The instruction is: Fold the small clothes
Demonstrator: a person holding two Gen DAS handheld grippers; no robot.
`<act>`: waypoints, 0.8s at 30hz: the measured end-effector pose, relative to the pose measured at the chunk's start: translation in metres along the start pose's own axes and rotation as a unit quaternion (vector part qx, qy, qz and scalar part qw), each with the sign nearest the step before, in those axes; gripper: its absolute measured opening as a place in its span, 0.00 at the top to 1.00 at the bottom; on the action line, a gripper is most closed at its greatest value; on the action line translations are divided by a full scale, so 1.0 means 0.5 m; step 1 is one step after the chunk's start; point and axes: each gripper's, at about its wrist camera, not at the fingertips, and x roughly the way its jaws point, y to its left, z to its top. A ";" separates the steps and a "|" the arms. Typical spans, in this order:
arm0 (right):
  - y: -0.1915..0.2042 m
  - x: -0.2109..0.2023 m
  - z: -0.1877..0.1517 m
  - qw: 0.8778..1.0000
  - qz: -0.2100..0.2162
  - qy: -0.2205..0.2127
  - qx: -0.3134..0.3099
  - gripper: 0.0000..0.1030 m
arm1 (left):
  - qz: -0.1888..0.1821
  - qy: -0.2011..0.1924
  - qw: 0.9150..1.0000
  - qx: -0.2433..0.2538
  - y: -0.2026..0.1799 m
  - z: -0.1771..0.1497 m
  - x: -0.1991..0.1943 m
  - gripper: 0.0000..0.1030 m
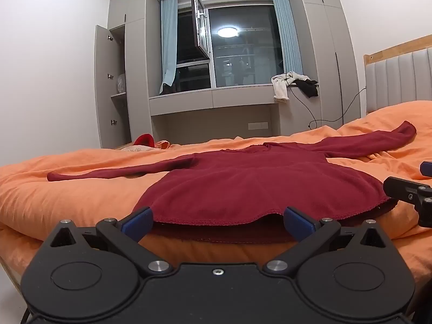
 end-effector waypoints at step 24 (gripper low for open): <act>0.004 -0.002 0.000 1.000 0.000 0.003 0.002 0.00 | 0.000 0.001 1.000 -0.002 0.000 0.000 0.000 0.00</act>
